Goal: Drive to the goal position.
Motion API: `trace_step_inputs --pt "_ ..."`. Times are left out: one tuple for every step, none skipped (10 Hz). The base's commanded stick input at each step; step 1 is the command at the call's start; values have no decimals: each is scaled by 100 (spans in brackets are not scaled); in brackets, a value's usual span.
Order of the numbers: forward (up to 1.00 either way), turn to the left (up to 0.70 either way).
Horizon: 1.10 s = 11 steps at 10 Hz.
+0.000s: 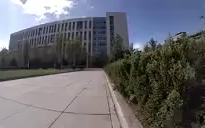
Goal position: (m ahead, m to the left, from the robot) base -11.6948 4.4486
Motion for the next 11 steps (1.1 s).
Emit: trace_step_inputs --pt "4 0" --pt "4 0" --pt "4 0" --pt "4 0" --pt "4 0" --pt "4 0" --pt "4 0" --pt "4 0" --pt "4 0" --pt "4 0" --pt "4 0"
